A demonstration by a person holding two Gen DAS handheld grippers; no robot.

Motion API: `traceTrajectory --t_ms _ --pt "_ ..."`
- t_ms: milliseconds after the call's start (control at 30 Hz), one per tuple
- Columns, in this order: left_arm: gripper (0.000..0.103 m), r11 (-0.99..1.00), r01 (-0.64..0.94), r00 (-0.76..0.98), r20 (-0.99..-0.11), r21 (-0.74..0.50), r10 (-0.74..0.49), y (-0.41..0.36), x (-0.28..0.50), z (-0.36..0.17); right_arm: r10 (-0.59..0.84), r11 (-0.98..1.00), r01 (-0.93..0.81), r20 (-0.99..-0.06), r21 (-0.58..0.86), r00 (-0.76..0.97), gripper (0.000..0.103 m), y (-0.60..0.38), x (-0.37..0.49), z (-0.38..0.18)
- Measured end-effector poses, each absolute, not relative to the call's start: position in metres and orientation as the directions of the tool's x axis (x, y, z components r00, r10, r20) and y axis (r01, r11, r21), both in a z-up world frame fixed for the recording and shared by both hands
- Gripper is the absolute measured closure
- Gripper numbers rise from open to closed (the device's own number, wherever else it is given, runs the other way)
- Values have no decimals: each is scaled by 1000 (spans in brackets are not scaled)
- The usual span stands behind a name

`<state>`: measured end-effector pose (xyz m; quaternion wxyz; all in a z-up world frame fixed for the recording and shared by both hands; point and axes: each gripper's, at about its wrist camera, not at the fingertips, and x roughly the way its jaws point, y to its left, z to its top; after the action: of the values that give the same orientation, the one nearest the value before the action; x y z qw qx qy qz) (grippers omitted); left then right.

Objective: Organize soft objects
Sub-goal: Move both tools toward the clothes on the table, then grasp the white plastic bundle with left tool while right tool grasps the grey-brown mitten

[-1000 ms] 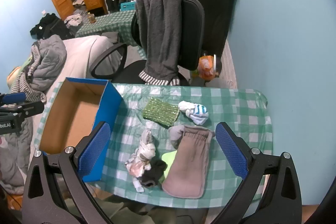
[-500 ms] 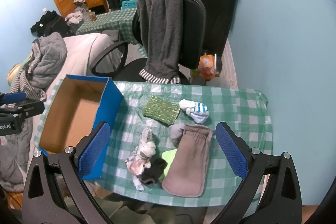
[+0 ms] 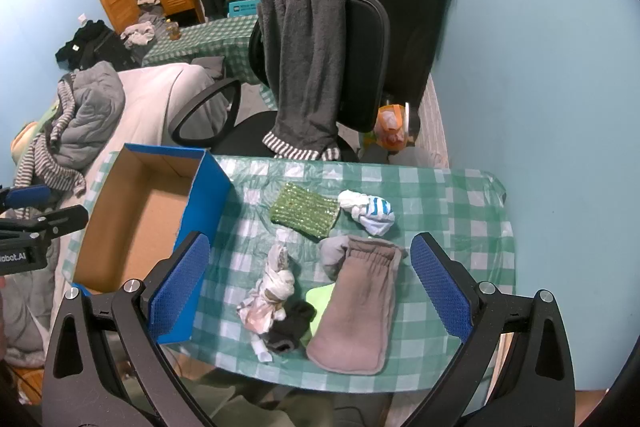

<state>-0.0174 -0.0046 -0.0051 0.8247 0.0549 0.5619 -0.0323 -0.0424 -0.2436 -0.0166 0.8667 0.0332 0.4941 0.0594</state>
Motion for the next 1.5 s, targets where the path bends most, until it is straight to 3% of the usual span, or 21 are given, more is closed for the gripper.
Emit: traceTrajectory --t_ms 1067,1500 --pt "20 989 141 342 -940 50 -1 -17 -17 -14 129 991 -44 -873 123 471 3 -261 -36 -16" --pt "20 981 191 266 -964 29 -23 -49 0 -38 120 991 5 -901 134 417 3 -291 -40 -42"
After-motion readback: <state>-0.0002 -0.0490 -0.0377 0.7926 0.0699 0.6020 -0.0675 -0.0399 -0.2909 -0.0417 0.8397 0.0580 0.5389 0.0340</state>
